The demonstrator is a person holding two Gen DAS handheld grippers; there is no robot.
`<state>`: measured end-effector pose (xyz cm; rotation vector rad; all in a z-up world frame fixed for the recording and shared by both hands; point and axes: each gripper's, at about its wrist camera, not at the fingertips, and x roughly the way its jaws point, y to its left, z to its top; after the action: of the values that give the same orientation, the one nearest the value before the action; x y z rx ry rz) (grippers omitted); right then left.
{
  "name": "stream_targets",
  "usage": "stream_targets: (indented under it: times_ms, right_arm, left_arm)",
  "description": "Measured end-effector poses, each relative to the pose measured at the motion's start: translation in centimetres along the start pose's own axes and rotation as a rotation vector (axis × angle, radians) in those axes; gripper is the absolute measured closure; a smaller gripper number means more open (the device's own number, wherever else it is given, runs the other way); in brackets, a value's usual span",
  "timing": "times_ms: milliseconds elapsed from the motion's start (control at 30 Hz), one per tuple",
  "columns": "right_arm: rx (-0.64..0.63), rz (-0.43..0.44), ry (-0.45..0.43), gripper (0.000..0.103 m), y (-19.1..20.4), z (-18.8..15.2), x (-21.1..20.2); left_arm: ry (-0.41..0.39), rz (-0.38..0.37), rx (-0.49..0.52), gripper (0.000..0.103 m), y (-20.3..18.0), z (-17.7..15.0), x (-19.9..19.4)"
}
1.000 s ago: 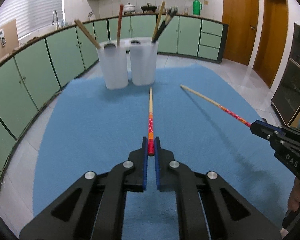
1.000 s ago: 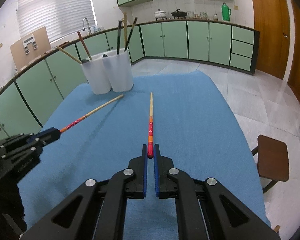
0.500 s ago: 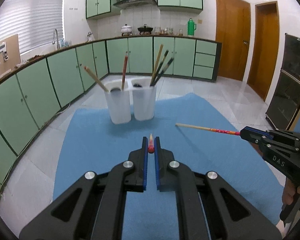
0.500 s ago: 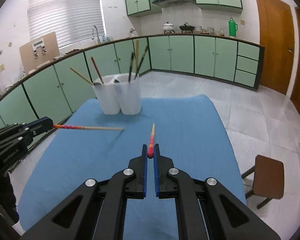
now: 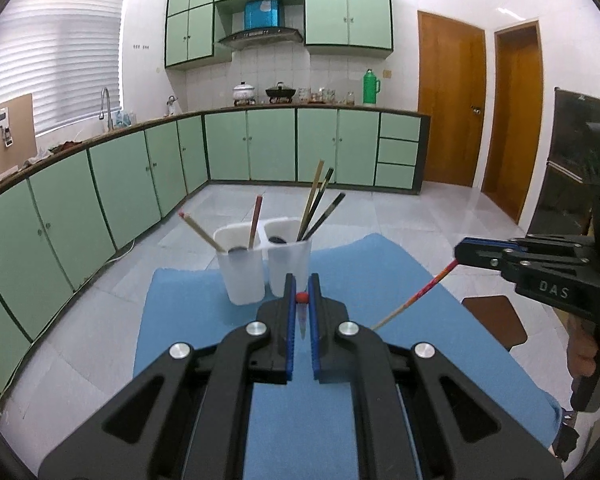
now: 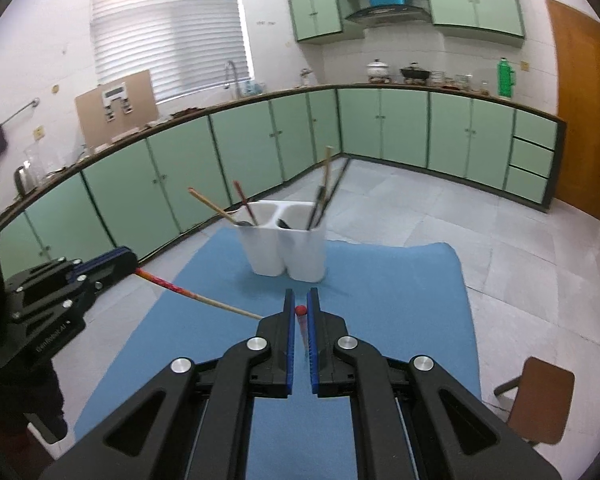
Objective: Organize utensils
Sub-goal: 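Lift both red-patterned chopsticks and carry them up over the holder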
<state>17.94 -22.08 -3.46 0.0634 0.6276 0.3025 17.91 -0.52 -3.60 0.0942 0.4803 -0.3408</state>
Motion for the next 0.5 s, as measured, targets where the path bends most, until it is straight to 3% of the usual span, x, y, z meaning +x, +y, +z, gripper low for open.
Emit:
stream_targets:
  times_ms: [500]
  right_arm:
    - [-0.094, 0.093, -0.007, 0.097, 2.7, 5.8, -0.1]
  left_arm:
    - [-0.071, -0.039, 0.04, 0.098, 1.2, 3.4, -1.8]
